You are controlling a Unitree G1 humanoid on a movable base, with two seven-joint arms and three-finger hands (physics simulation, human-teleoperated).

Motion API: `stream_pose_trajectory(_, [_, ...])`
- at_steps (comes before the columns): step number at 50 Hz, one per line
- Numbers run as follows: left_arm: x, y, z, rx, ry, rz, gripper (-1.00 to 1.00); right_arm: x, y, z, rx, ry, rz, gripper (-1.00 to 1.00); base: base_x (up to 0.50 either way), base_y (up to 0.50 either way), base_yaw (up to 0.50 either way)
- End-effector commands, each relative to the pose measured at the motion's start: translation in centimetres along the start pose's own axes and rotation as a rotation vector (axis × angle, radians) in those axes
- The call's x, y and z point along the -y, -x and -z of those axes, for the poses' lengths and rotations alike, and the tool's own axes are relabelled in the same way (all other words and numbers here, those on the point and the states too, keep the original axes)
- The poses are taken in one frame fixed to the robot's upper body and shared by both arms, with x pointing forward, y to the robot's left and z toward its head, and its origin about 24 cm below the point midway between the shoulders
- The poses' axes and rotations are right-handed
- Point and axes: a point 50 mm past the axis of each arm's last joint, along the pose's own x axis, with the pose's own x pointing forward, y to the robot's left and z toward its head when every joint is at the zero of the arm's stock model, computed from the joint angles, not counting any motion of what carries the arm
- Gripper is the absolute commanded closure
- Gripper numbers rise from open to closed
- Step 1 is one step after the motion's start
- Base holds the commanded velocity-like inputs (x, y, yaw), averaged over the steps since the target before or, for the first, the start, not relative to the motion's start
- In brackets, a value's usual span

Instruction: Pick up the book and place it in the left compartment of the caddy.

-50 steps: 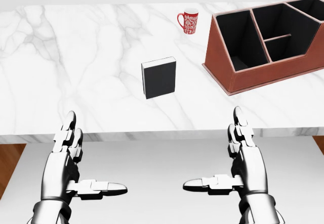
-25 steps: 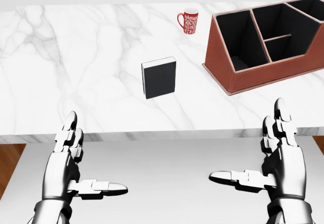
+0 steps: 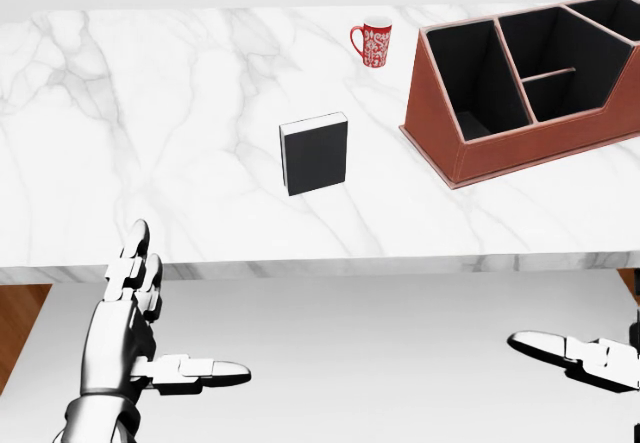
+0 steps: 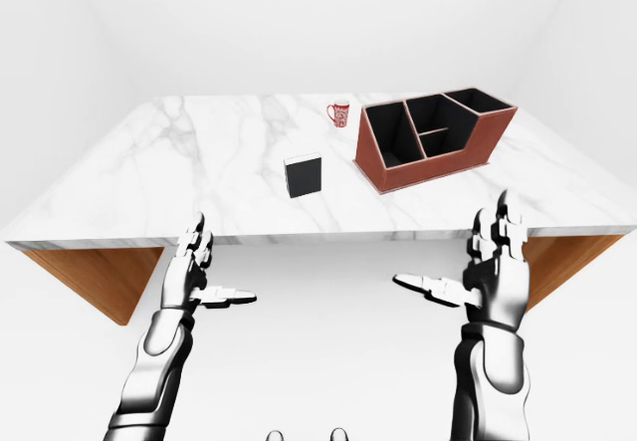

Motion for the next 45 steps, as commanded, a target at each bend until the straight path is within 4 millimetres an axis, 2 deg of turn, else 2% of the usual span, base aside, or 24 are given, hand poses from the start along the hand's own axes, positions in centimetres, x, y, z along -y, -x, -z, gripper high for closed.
stream_pose_trajectory(1, [0.0,0.2,-0.3,0.007,-0.007,-0.003,-1.00,2.5,0.8,-2.1,0.080,0.011,0.071,-1.00,0.00,0.00,0.00])
stream_pose_trajectory(6, [0.1,0.4,-0.7,0.021,-0.007,-0.003,-1.00,3.7,1.1,-2.2,0.082,0.010,0.109,-1.00,0.00,0.00,0.00])
stream_pose_trajectory(10, [0.1,0.2,-0.4,0.015,-0.005,0.001,-1.00,4.8,1.5,-2.9,0.104,0.005,0.135,-1.00,0.00,0.00,0.00])
stream_pose_trajectory(18, [0.1,0.4,-1.0,0.040,-0.001,-0.005,-1.00,6.8,2.4,-4.1,0.149,0.015,0.191,-1.00,0.00,0.00,0.00])
stream_pose_trajectory(22, [0.1,0.3,-0.7,0.035,-0.003,-0.003,-1.00,7.6,3.2,-6.0,0.226,0.002,0.211,-1.00,0.00,0.00,0.00])
stream_pose_trajectory(30, [0.0,0.1,-0.4,0.031,0.001,-0.002,-1.00,9.3,3.9,-6.1,0.227,0.008,0.259,-1.00,0.00,0.00,0.00])
stream_pose_trajectory(45, [-0.1,0.1,-0.4,0.036,0.001,-0.005,-1.00,12.5,5.7,-4.2,0.176,-0.159,0.365,-1.00,0.00,0.00,0.00])
